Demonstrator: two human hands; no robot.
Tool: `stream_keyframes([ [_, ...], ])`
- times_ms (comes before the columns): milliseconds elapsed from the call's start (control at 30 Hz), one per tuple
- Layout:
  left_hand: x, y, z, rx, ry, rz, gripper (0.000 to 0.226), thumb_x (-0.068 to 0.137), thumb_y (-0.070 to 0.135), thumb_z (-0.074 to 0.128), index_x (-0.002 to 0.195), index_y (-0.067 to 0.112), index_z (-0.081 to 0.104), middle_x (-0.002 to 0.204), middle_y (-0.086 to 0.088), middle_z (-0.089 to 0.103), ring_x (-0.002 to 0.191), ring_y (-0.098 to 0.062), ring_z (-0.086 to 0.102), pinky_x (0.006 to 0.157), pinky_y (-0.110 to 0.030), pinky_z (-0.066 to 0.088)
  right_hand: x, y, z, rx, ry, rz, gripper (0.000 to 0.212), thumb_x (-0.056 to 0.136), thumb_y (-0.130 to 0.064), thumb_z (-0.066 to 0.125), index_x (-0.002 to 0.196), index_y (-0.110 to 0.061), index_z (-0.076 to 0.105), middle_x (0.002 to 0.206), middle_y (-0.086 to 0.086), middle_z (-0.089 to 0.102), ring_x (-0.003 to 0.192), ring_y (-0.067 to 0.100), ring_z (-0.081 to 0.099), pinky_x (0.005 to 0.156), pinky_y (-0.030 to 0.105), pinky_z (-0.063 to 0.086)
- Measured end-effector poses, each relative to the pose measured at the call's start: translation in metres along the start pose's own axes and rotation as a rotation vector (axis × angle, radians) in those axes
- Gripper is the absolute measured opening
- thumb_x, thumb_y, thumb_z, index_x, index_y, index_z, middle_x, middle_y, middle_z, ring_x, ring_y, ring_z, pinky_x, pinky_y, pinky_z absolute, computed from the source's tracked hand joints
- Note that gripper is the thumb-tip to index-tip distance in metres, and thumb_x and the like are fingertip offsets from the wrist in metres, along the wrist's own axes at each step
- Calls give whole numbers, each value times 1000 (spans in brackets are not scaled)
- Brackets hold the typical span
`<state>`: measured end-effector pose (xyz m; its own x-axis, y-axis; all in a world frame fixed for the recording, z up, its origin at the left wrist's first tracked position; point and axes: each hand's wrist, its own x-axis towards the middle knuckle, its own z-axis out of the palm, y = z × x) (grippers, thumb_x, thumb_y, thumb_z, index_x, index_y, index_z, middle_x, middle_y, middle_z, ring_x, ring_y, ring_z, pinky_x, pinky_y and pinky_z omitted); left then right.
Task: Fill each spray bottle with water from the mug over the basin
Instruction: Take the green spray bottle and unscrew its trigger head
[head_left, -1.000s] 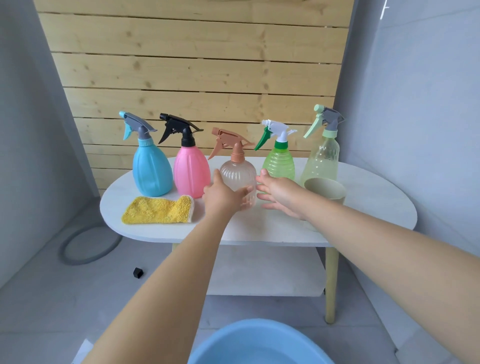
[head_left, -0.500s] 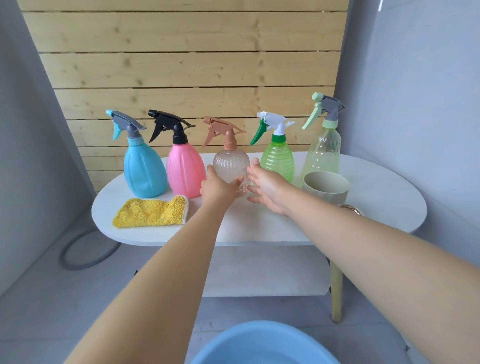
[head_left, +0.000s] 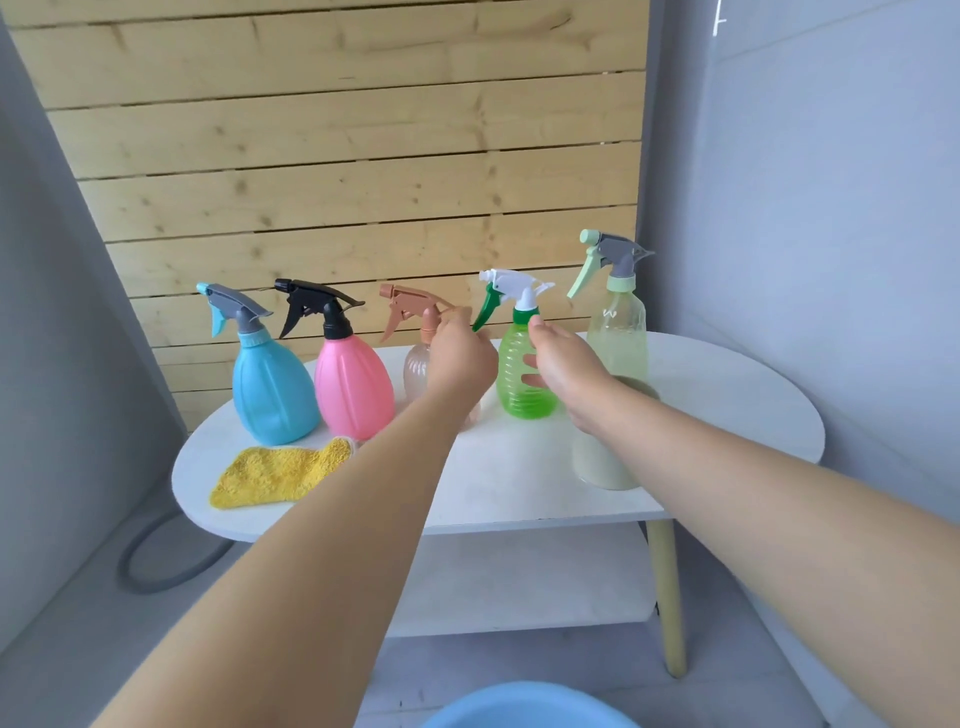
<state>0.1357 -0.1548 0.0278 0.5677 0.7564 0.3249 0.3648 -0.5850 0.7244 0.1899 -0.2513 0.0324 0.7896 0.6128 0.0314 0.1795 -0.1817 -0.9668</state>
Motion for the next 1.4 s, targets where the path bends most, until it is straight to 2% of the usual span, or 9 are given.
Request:
stream_keyframes([
  [167, 8, -2, 7, -115, 21, -68, 35, 96, 13, 45, 129, 12, 53, 115, -10, 64, 125, -27, 49, 98, -27, 38, 4, 9, 0, 17, 16, -30, 37, 100, -38, 32, 124, -17, 51, 111, 2, 56, 113, 26, 55, 100, 43, 43],
  [267, -3, 9, 0, -96, 58, 1, 18, 94, 13, 50, 98, 15, 68, 85, -8, 68, 100, -26, 62, 94, -33, 39, 0, 6, -3, 19, 29, -60, 28, 100, -33, 34, 116, -20, 53, 107, 0, 57, 110, 25, 57, 100, 43, 44],
  [367, -24, 15, -10, -84, 74, 27, 18, 93, 12, 51, 91, 13, 69, 81, -12, 71, 93, -24, 65, 98, -39, 41, -10, 0, -12, -26, 44, -81, 34, 99, -27, 36, 127, -17, 51, 119, 1, 57, 114, 24, 56, 102, 40, 42],
  [533, -76, 9, -51, -94, 105, 39, 16, 92, 13, 54, 94, 18, 70, 72, 4, 67, 70, -8, 66, 58, -17, 45, -45, 0, -24, -205, -44, -183, 54, 90, -4, 45, 141, -20, 39, 143, 2, 45, 127, 15, 47, 98, 29, 42],
  [667, -131, 6, -96, -143, 101, 10, 14, 93, 15, 55, 85, 24, 64, 61, 9, 61, 46, 3, 52, 49, -17, 39, -90, 4, -13, -311, -168, -197, 73, 85, -21, 65, 147, -16, 27, 149, 4, 36, 134, 19, 39, 106, 35, 37],
  [800, -171, -6, -123, -234, 59, -72, 11, 93, 17, 58, 90, 20, 68, 56, 7, 60, 40, 2, 48, 45, -8, 37, -133, 16, -5, -219, -370, -93, 87, 75, -42, 75, 146, -27, 28, 141, -11, 44, 126, 10, 46, 90, 25, 39],
  [1000, -223, -66, -115, -336, -182, -350, 13, 93, 16, 57, 91, 11, 68, 70, 5, 64, 51, 0, 57, 52, -13, 43, -183, 69, 11, -132, -569, 73, 59, 71, -35, 80, 120, -25, 50, 99, -12, 67, 84, -2, 63, 70, 12, 50],
  [1200, -274, -125, -60, -348, -316, -551, 16, 91, 32, 59, 99, 18, 60, 99, -8, 69, 87, -17, 68, 83, -34, 52, -209, 155, 29, -372, -618, 146, 51, 68, -39, 81, 109, -27, 52, 100, -11, 64, 92, 7, 62, 84, 27, 50],
  [1400, -299, -148, -25, -369, -290, -545, 27, 90, 37, 60, 109, 19, 54, 101, -4, 67, 83, -15, 70, 87, -47, 53, -219, 197, 31, -583, -689, 149, 59, 66, -46, 79, 112, -28, 47, 103, -7, 57, 91, 12, 59, 81, 32, 50],
])
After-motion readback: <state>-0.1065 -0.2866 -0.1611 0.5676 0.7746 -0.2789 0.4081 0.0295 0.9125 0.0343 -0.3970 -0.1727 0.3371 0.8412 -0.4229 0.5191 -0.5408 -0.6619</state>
